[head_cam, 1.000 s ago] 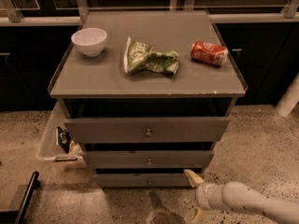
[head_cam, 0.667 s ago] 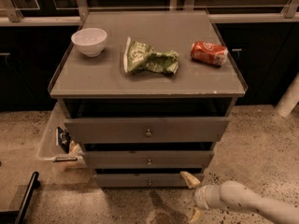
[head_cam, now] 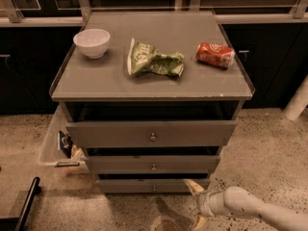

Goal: Open bottom drawer

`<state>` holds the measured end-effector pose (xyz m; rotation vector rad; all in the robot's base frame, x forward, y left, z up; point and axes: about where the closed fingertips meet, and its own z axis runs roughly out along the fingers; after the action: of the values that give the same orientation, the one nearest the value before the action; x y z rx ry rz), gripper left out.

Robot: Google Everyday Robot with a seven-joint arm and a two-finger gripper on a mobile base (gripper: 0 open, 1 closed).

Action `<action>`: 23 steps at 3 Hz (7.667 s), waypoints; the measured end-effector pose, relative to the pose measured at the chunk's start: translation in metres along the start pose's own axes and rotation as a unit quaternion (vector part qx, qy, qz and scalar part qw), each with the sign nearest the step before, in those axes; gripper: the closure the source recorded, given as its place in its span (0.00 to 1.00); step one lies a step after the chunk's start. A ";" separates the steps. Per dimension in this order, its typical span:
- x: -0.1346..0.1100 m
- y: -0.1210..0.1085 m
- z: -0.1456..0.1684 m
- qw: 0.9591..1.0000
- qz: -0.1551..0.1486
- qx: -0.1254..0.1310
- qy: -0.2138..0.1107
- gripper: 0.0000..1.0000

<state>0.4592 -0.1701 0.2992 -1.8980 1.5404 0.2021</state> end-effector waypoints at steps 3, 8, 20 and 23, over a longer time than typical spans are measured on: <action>0.042 0.001 0.061 1.000 0.008 -0.020 0.001 0.00; 0.105 -0.062 0.120 0.998 0.052 -0.014 0.011 0.00; 0.126 -0.060 0.133 0.997 0.070 -0.013 0.035 0.61; 0.128 -0.038 0.128 0.996 0.085 -0.027 0.018 0.64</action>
Offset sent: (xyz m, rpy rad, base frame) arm 0.0291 0.0007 -0.0803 0.0054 0.0486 0.0079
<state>0.5681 -0.1964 0.1515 -1.8209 1.7382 0.2894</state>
